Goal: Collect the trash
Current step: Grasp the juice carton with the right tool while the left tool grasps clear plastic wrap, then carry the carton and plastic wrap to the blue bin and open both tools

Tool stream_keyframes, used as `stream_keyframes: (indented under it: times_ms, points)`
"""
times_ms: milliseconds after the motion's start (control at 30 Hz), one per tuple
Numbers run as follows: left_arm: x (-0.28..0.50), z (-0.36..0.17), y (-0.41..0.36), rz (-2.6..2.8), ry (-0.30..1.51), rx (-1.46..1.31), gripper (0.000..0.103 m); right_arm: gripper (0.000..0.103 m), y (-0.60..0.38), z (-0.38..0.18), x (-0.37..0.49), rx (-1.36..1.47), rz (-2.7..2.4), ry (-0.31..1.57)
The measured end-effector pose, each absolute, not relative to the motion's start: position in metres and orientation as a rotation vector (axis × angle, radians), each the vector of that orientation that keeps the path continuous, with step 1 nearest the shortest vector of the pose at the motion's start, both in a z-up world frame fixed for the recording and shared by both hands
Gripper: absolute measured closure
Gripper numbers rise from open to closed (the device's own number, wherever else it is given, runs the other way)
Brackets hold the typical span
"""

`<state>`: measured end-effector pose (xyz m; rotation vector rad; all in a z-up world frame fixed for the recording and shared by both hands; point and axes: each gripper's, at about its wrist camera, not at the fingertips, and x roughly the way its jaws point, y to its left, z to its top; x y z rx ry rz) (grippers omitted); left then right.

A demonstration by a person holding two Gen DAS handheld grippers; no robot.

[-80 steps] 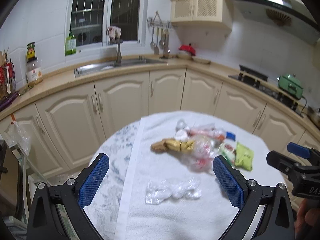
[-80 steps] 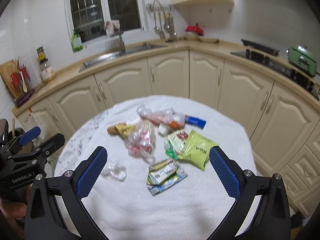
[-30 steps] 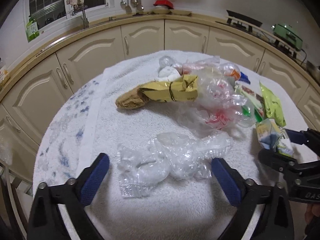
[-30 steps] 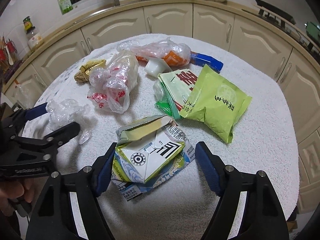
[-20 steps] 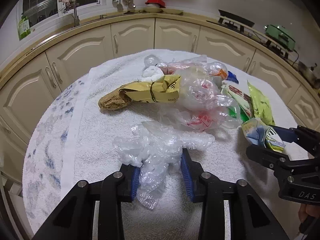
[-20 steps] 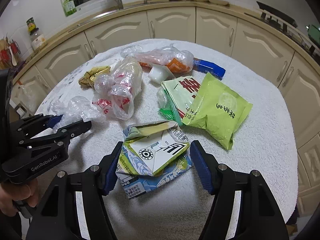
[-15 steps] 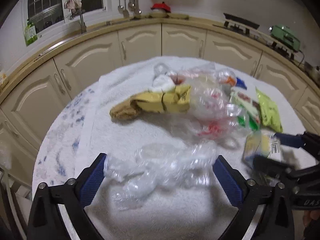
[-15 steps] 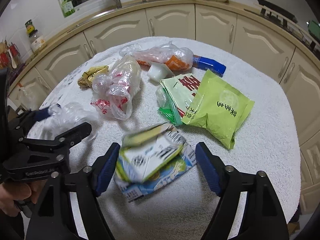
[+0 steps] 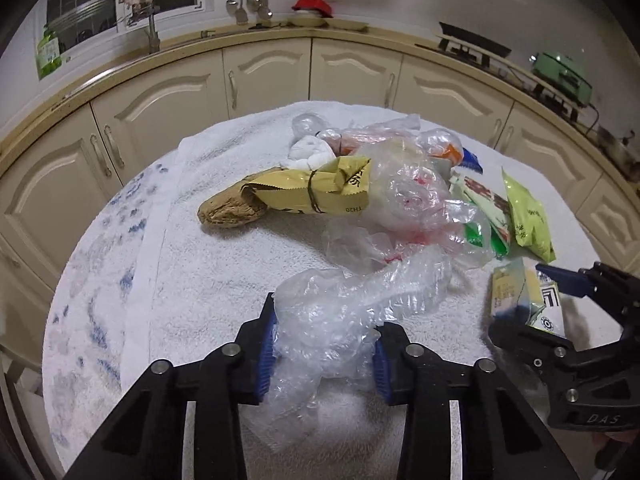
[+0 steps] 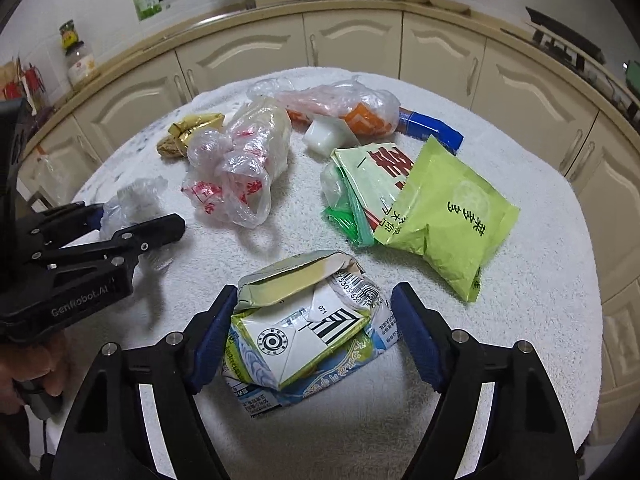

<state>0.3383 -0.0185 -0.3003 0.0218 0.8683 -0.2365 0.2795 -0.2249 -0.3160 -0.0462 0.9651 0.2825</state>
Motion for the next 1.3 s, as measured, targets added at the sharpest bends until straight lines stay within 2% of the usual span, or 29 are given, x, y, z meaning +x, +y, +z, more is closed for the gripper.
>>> stream_keyframes:
  times_ms: [167,367,433,467,600,933,1300]
  points:
    - [0.313,-0.275,-0.015,-0.238,0.840,-0.002,0.068,0.035,-0.237,-0.303,0.272,0.020,0.316,0.941]
    - [0.286,-0.258,-0.025,-0.247,0.827,0.013,0.068,0.033,-0.237,-0.309,0.273,0.008,0.317,0.957]
    - [0.283,-0.258,-0.027,-0.255,0.835,0.013,0.068,0.022,-0.231,-0.314,0.278,-0.047,0.299,0.974]
    - [0.279,-0.255,-0.030,-0.255,0.835,0.014,0.068,0.021,-0.230,-0.321,0.282,-0.070,0.292,0.992]
    - [0.270,-0.250,-0.035,-0.257,0.835,0.015,0.068,0.025,-0.225,-0.323,0.282,-0.134,0.298,0.961]
    - [0.257,-0.234,-0.044,-0.273,0.813,0.031,0.068,0.027,-0.251,-0.313,0.254,-0.029,0.317,0.965]
    - [0.236,-0.199,-0.085,-0.325,0.752,0.066,0.068,0.027,-0.289,-0.267,0.229,0.082,0.302,0.857]
